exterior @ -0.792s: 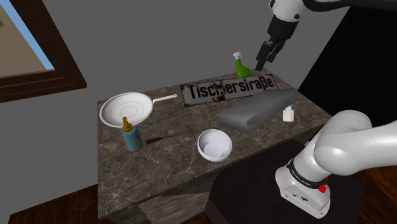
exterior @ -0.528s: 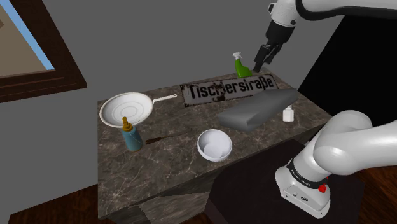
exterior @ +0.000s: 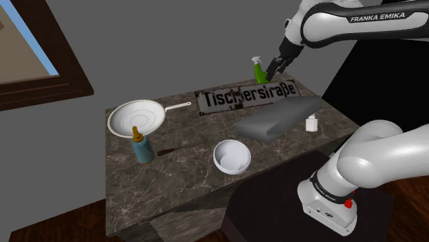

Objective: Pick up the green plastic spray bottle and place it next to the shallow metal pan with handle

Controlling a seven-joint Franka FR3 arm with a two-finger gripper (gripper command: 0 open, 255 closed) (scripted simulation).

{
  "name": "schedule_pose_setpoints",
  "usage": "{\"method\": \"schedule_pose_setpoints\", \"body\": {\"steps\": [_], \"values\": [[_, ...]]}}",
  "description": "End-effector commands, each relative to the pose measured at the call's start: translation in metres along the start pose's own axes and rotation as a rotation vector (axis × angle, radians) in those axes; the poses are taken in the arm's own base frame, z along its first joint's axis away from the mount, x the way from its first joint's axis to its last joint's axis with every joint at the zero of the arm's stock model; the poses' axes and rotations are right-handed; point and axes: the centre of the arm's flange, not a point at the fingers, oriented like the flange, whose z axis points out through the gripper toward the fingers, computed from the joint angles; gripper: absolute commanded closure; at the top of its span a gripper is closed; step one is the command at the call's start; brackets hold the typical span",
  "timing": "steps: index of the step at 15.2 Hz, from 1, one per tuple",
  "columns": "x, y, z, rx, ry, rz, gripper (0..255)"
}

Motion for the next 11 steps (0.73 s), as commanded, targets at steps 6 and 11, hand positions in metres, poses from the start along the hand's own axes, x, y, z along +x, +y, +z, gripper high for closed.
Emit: {"method": "schedule_pose_setpoints", "body": {"steps": [6,11], "values": [[0.024,0.057,0.062,-0.028,0.113,0.043,0],[0.042,0.097,0.102,-0.047,0.189,0.074,0]]}}
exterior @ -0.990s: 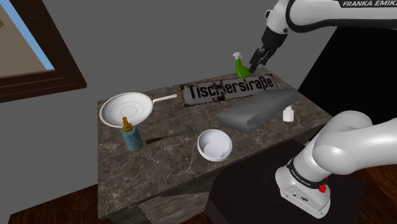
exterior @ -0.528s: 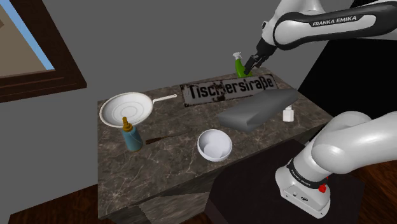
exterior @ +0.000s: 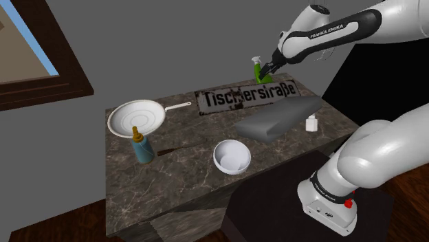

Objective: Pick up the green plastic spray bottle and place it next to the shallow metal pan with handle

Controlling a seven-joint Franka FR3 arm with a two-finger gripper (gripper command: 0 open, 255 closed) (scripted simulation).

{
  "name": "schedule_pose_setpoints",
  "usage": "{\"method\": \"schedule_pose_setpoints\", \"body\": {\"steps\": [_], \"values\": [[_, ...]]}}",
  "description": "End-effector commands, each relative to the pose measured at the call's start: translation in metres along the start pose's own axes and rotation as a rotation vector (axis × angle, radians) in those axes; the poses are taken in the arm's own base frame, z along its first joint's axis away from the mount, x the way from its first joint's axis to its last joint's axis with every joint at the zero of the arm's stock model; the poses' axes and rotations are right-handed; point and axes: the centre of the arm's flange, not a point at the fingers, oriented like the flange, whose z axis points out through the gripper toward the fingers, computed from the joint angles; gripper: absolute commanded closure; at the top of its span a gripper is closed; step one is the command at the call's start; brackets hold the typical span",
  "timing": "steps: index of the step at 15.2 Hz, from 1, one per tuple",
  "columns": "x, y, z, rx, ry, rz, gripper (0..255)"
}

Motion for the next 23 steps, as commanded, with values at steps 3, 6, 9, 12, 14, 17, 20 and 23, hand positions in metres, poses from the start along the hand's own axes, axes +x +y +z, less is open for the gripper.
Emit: {"method": "schedule_pose_setpoints", "body": {"steps": [3,6,9,12,14,17,20,23], "values": [[0.013,0.033,0.037,-0.019,0.063,0.025,0],[0.023,0.056,0.062,-0.031,0.109,0.043,0],[0.034,0.080,0.087,-0.042,0.155,0.061,0],[0.046,0.105,0.111,-0.053,0.201,0.080,0],[0.054,0.121,0.127,-0.061,0.231,0.092,0],[0.059,0.128,0.142,-0.064,0.242,0.097,0],[0.063,0.129,0.158,-0.064,0.242,0.097,0],[0.066,0.130,0.171,-0.064,0.242,0.097,0]]}}
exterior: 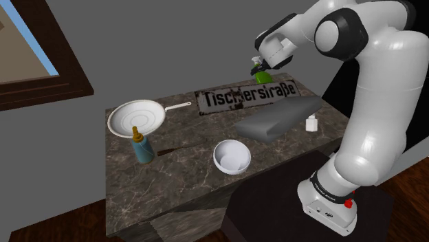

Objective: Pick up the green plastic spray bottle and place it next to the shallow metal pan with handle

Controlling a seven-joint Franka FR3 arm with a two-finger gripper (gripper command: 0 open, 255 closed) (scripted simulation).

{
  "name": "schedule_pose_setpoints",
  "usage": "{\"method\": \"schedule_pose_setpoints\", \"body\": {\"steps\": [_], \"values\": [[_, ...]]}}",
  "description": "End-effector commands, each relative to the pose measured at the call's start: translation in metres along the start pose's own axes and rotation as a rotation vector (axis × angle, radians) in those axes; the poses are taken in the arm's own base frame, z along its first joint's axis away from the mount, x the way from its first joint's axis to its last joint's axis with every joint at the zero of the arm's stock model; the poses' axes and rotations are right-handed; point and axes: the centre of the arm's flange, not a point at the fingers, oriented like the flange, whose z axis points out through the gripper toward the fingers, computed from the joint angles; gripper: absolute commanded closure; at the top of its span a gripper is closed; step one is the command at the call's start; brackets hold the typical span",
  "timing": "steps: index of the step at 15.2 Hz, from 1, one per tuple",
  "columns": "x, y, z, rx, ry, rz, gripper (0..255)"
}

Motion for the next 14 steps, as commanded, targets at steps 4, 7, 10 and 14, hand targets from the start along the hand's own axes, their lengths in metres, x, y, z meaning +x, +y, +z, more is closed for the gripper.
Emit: {"method": "schedule_pose_setpoints", "body": {"steps": [4,7,10,14], "values": [[-0.0001,0.0003,0.0044,0.000,0.000,0.000,0],[-0.0001,0.0003,0.0044,0.000,0.000,0.000,0],[-0.0002,0.0003,0.0043,0.000,0.000,0.000,255],[-0.0003,0.0000,0.0044,0.000,0.000,0.000,255]]}}
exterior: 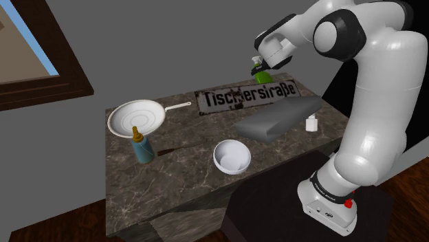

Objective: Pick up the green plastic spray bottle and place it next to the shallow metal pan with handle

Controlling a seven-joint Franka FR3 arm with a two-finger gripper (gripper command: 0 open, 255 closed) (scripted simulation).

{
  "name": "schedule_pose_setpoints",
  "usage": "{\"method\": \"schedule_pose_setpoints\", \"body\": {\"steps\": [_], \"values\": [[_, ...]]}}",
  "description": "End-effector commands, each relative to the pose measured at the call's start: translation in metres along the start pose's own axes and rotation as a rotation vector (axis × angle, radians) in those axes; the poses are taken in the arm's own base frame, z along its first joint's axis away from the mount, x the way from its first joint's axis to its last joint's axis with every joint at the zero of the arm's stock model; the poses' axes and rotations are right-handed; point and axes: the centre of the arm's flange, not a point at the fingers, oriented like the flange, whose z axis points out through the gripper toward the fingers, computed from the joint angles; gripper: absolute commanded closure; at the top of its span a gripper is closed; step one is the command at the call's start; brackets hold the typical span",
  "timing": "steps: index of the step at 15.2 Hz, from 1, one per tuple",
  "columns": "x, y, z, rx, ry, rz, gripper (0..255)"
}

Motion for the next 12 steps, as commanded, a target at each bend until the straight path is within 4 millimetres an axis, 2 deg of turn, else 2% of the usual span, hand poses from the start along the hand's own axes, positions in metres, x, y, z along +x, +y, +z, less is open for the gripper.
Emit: {"method": "schedule_pose_setpoints", "body": {"steps": [1,3,12], "values": [[-0.001,0.000,0.001,0.001,-0.003,0.000,255],[-0.001,0.000,0.001,0.001,-0.003,0.000,255],[0.027,0.003,-0.037,0.001,-0.003,0.000,255]]}}
